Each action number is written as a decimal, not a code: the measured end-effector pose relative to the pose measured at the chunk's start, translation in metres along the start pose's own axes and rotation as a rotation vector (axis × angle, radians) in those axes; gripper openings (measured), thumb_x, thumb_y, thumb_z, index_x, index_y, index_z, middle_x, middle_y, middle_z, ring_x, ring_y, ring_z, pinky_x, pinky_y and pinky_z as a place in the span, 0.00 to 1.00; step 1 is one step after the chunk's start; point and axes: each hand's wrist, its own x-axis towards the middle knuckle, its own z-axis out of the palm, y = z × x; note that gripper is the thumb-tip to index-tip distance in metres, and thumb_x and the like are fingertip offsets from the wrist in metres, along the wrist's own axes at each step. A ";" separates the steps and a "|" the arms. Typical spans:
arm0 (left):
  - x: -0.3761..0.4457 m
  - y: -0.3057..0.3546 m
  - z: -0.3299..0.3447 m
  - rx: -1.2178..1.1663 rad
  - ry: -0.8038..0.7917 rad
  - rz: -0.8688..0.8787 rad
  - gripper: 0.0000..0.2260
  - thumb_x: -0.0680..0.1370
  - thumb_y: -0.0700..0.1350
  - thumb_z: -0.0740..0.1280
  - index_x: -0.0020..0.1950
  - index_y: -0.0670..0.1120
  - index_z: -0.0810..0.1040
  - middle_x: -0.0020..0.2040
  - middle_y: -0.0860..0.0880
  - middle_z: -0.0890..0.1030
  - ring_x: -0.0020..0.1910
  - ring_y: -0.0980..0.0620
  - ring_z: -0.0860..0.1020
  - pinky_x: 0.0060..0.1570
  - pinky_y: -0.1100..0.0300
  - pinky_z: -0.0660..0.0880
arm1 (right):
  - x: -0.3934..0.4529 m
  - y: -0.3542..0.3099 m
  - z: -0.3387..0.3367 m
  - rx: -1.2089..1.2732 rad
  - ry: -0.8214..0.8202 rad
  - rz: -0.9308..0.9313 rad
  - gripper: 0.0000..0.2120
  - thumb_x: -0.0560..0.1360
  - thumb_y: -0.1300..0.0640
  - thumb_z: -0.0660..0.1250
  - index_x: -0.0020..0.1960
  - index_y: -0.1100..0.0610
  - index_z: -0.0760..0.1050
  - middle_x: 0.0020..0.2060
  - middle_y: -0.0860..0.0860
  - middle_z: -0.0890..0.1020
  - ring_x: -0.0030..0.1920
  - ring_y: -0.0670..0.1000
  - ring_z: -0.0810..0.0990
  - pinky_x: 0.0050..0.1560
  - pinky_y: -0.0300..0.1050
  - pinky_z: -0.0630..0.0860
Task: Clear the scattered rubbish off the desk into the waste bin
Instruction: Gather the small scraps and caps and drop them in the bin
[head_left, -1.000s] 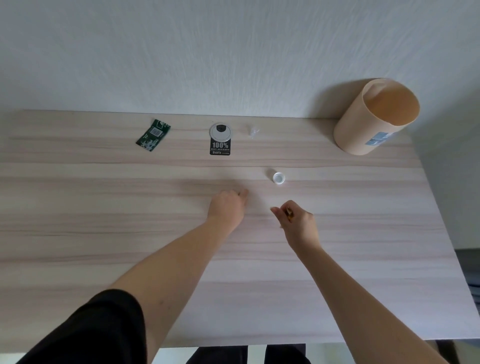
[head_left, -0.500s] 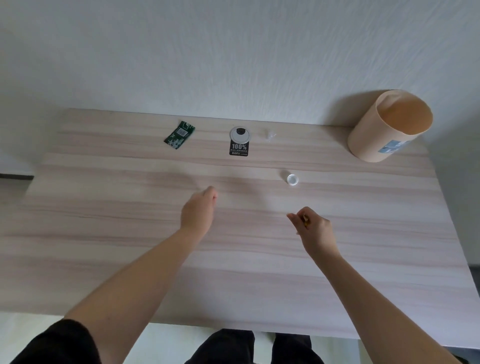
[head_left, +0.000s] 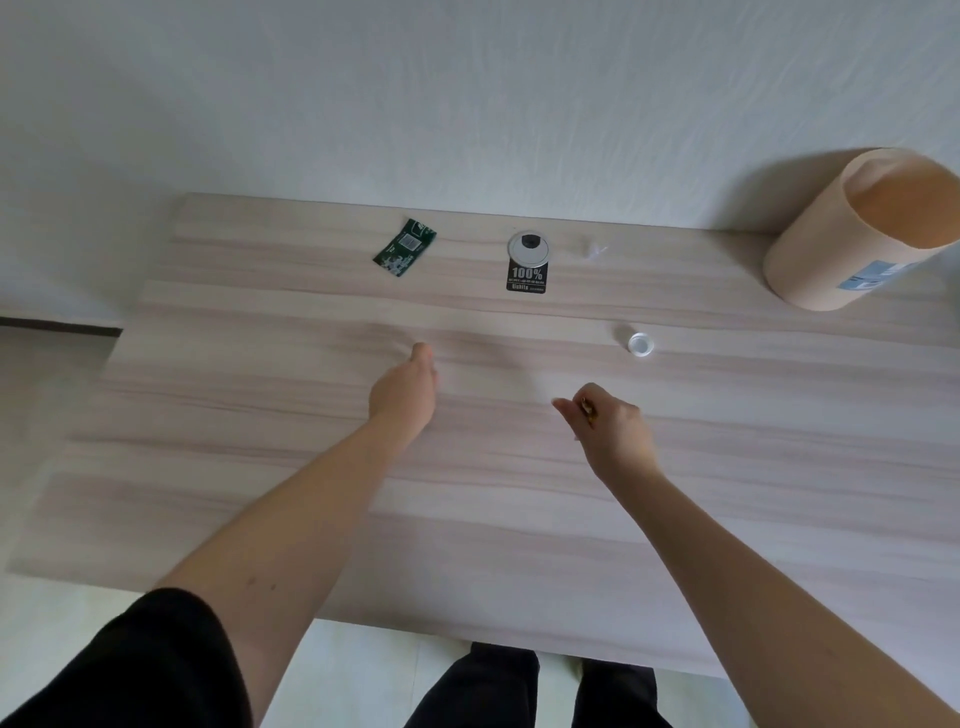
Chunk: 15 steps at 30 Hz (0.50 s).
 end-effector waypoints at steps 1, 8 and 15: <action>0.001 0.001 0.000 -0.007 -0.004 -0.014 0.08 0.80 0.43 0.56 0.58 0.43 0.67 0.42 0.38 0.80 0.40 0.38 0.78 0.37 0.48 0.75 | 0.000 -0.002 0.002 0.003 -0.001 -0.005 0.17 0.75 0.42 0.63 0.36 0.53 0.67 0.25 0.49 0.77 0.29 0.47 0.74 0.25 0.35 0.64; 0.004 0.005 0.006 -0.069 0.053 -0.072 0.07 0.78 0.39 0.57 0.53 0.43 0.72 0.44 0.39 0.80 0.42 0.39 0.77 0.38 0.50 0.72 | -0.003 -0.008 0.005 0.020 0.017 0.008 0.17 0.75 0.42 0.63 0.36 0.53 0.68 0.25 0.50 0.77 0.30 0.50 0.75 0.28 0.41 0.68; 0.002 0.003 0.007 -0.191 0.088 -0.145 0.07 0.78 0.40 0.59 0.51 0.43 0.76 0.46 0.39 0.81 0.44 0.39 0.77 0.39 0.53 0.70 | -0.010 -0.006 -0.017 0.006 0.057 -0.009 0.17 0.75 0.41 0.63 0.35 0.51 0.68 0.23 0.48 0.76 0.29 0.46 0.75 0.25 0.34 0.65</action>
